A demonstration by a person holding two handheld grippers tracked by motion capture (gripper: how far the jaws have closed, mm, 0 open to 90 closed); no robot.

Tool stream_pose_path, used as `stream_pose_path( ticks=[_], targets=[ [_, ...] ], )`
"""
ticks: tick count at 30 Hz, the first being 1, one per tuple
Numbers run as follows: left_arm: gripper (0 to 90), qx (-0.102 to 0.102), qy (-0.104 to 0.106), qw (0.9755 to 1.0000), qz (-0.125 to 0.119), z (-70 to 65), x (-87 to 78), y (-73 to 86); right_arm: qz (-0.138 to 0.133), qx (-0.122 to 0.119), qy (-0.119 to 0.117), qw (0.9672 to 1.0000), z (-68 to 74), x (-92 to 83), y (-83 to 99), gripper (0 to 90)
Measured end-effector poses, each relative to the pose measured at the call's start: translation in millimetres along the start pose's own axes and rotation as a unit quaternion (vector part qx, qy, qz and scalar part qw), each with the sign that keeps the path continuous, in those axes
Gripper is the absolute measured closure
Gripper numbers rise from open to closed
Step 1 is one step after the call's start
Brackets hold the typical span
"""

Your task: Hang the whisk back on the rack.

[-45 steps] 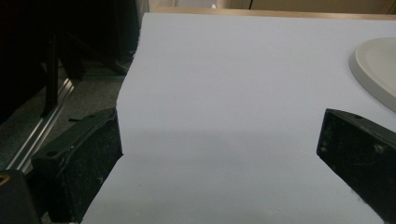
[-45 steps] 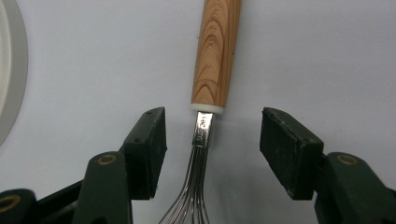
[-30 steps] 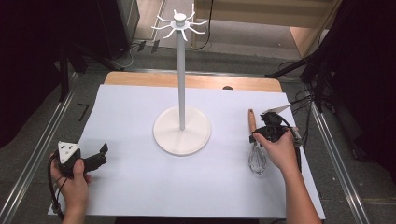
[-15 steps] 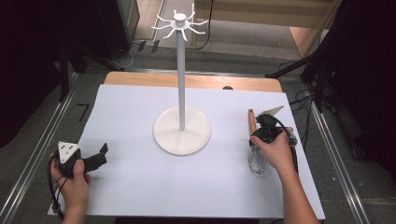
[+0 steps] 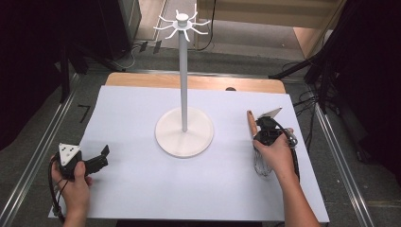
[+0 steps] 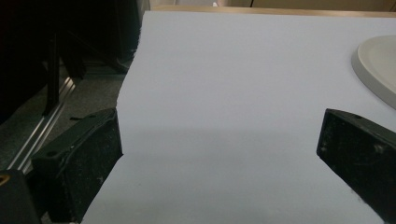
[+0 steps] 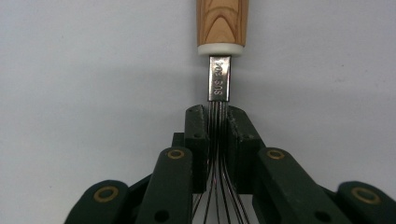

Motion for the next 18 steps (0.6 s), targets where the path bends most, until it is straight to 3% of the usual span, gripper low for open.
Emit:
stream_pose_path(
  ticks=[10,13,18],
  targets=[
    [0.6,0.0,0.0,1.0,-0.001,0.0,-0.1,-0.1,-0.021,-0.008,-0.004,0.9997,0.3,-2.3,-1.4,83.7],
    [0.6,0.0,-0.001,1.0,0.0,0.1,-0.1,-0.1,-0.043,-0.017,-0.017,0.9988,3.6,-4.9,-3.7,83.7],
    [0.6,0.0,0.0,1.0,0.0,0.0,-0.1,0.0,-0.054,-0.023,-0.027,0.9979,6.6,-7.0,-3.9,83.9]
  ],
)
Point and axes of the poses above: each handheld gripper's, and its own axes: x roughly forward along the jaws, y roughly out of its underside, z roughly to its left, the point moved 9 cm from there along x, roughly forward along the jaws, and after that the axes turned 2 degrees about z, right-handed, at the moved point
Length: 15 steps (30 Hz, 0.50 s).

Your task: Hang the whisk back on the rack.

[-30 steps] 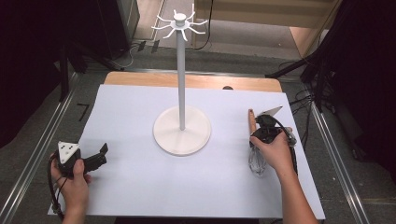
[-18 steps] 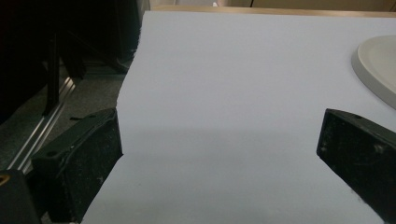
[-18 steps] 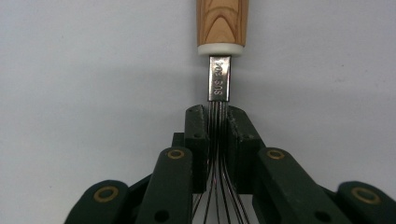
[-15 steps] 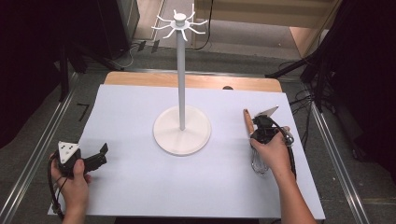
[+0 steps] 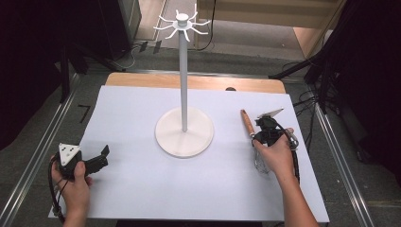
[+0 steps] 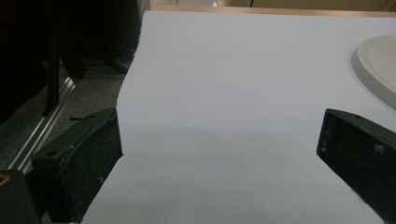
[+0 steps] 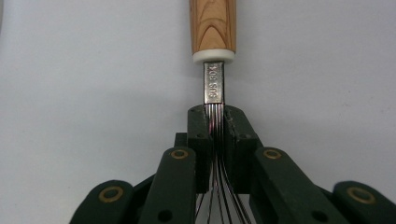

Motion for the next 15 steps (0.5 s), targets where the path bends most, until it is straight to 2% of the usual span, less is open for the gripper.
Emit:
stream_pose_path(
  ticks=[7,15],
  targets=[
    [0.6,0.0,0.0,1.0,0.0,0.0,0.0,0.0,-0.016,-0.003,-0.008,0.9998,2.4,-4.4,-1.5,84.0],
    [0.6,0.0,0.0,1.0,0.0,-0.1,0.0,0.0,-0.049,-0.009,-0.023,0.9985,4.6,-11.0,-3.5,84.1]
  ],
)
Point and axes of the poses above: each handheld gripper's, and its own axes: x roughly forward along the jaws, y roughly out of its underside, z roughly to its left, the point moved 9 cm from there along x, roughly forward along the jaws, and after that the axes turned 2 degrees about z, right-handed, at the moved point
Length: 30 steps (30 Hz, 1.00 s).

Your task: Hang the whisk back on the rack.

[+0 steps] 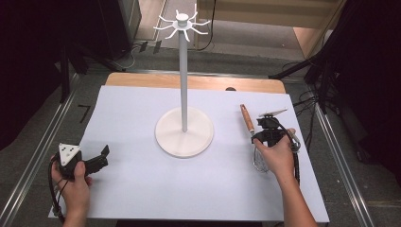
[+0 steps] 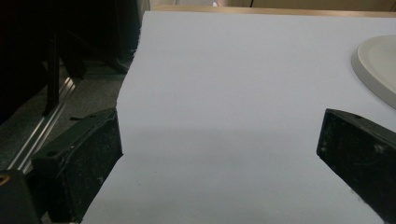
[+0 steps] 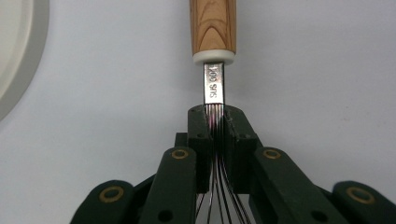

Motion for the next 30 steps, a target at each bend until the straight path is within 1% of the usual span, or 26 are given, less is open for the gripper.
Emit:
stream_pose_path(
  ticks=[1,4,6,7,8,9,11,13,14,16,17,21,22,23,24,25,26,27,28,29,30],
  targets=[
    [0.6,0.001,0.0,1.0,0.0,0.1,0.0,0.0,-0.008,-0.004,-0.005,1.0,1.5,-1.2,-0.6,84.1],
    [0.6,0.0,0.0,1.0,0.0,0.1,0.1,0.0,-0.016,-0.005,-0.005,0.9999,2.4,-2.8,-1.1,84.2],
    [0.6,0.0,0.0,1.0,0.0,0.0,0.0,0.0,-0.024,-0.006,-0.011,0.9996,4.3,-4.7,-1.6,84.3],
    [0.6,0.0,0.001,1.0,0.0,-0.1,0.0,0.0,-0.031,-0.01,-0.012,0.9994,4.5,-5.5,-2.4,84.3],
    [0.6,0.0,0.001,1.0,0.0,-0.1,0.0,0.0,-0.043,-0.012,-0.018,0.9988,7.2,-7.8,-3.5,84.3],
    [0.6,0.0,0.001,1.0,0.0,-0.1,0.0,0.0,-0.043,-0.012,-0.018,0.9988,7.2,-7.8,-3.5,84.3],
    [0.6,0.0,0.0,1.0,0.0,0.0,0.0,0.0,-0.053,-0.015,-0.022,0.9982,9.2,-10.1,-4.4,84.4],
    [0.6,0.001,0.001,1.0,0.0,0.0,0.1,0.0,-0.069,-0.017,-0.027,0.9971,12.2,-13.4,-6.1,84.4],
    [0.6,0.0,0.0,1.0,0.0,0.0,0.0,0.0,-0.069,-0.017,-0.027,0.9971,12.2,-13.4,-6.1,84.4],
    [0.6,0.0,0.0,1.0,0.0,0.0,0.0,0.0,-0.085,-0.021,-0.036,0.9955,16.0,-16.9,-7.6,84.4],
    [0.6,0.0,0.0,1.0,0.0,0.0,0.0,0.0,-0.085,-0.021,-0.036,0.9955,16.0,-16.9,-7.6,84.4],
    [0.6,0.0,0.001,1.0,0.0,-0.1,0.0,0.0,-0.106,-0.027,-0.048,0.9928,20.5,-21.0,-9.3,84.5],
    [0.6,0.0,0.001,1.0,0.0,-0.2,0.0,0.0,-0.11,-0.023,-0.053,0.9922,22.2,-22.1,-9.3,84.5],
    [0.6,0.0,0.001,1.0,0.0,-0.1,0.0,0.0,-0.115,-0.028,-0.054,0.9915,22.8,-22.9,-9.7,84.5],
    [0.6,0.0,0.001,1.0,0.0,-0.1,0.0,0.0,-0.121,-0.027,-0.056,0.9907,23.9,-23.7,-10.0,84.5],
    [0.6,0.0,0.001,1.0,0.0,-0.2,0.0,0.0,-0.131,-0.024,-0.058,0.9893,24.8,-24.7,-10.3,84.5],
    [0.6,0.0,0.001,1.0,0.0,-0.1,0.0,0.0,-0.146,-0.022,-0.064,0.987,26.5,-27.4,-11.0,84.6],
    [0.6,0.0,0.001,1.0,-0.001,-0.3,0.1,-0.1,-0.155,-0.027,-0.067,0.9853,27.5,-28.9,-11.7,84.6],
    [0.6,0.0,0.001,1.0,-0.001,-0.3,0.1,-0.1,-0.155,-0.027,-0.067,0.9853,27.5,-28.9,-11.7,84.6],
    [0.6,0.0,0.001,1.0,0.0,-0.2,0.0,0.0,-0.167,-0.031,-0.071,0.9829,29.4,-30.4,-12.3,84.6],
    [0.6,0.0,0.001,1.0,-0.001,-0.3,0.1,-0.1,-0.189,-0.045,-0.071,0.9784,32.3,-34.0,-13.6,84.5]
  ],
)
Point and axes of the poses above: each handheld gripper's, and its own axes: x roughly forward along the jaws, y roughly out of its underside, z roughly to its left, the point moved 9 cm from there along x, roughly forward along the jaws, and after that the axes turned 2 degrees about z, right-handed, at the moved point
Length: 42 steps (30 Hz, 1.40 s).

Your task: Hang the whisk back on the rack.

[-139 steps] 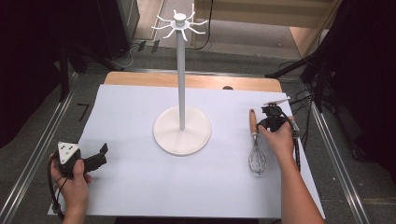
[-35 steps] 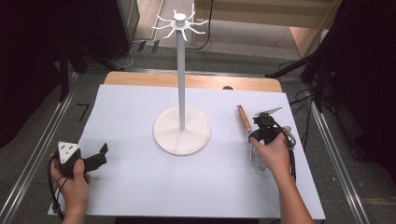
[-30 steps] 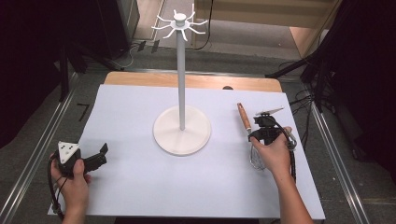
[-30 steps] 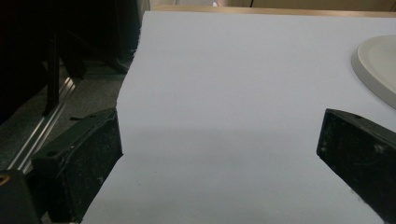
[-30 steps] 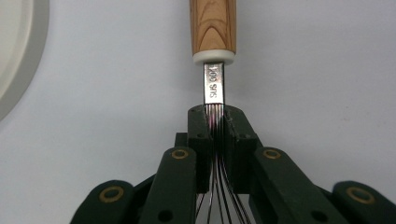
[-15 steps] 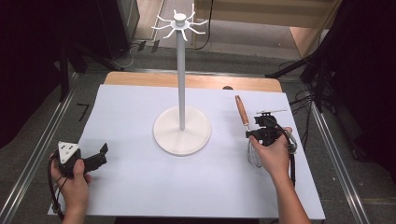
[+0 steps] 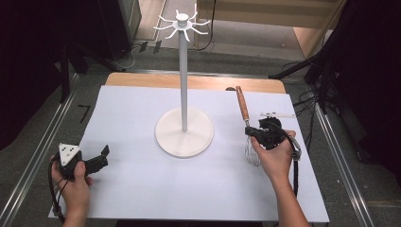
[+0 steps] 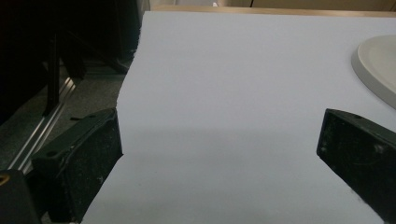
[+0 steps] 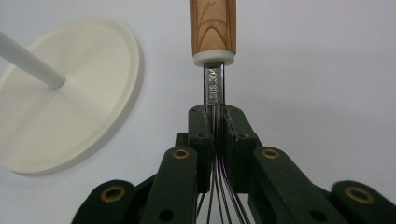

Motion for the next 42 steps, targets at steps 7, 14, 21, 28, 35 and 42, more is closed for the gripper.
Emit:
stream_pose_path(
  ticks=[7,14,21,28,35,42],
  targets=[
    [0.6,0.001,0.0,1.0,0.002,0.1,-0.3,0.2,-0.059,-0.013,-0.021,0.998,10.3,-7.4,-7.3,84.6],
    [0.6,0.001,0.0,1.0,0.002,0.0,-0.3,0.2,-0.109,-0.038,-0.032,0.9929,24.1,-14.3,-11.7,84.6],
    [0.6,0.001,0.0,1.0,0.002,0.0,-0.3,0.2,-0.167,-0.066,-0.056,0.9822,40.6,-23.1,-17.0,84.6],
    [0.6,0.001,0.0,1.0,0.001,0.1,-0.2,0.1,-0.217,-0.083,-0.074,0.9698,55.1,-33.8,-21.8,84.7],
    [0.6,0.001,0.001,1.0,0.002,-0.1,-0.1,0.2,-0.262,-0.1,-0.082,0.9564,65.2,-42.8,-25.7,84.7],
    [0.6,0.003,0.0,1.0,0.003,-0.1,-0.1,0.3,-0.294,-0.108,-0.096,0.9449,77.7,-50.5,-30.0,84.7]
  ],
)
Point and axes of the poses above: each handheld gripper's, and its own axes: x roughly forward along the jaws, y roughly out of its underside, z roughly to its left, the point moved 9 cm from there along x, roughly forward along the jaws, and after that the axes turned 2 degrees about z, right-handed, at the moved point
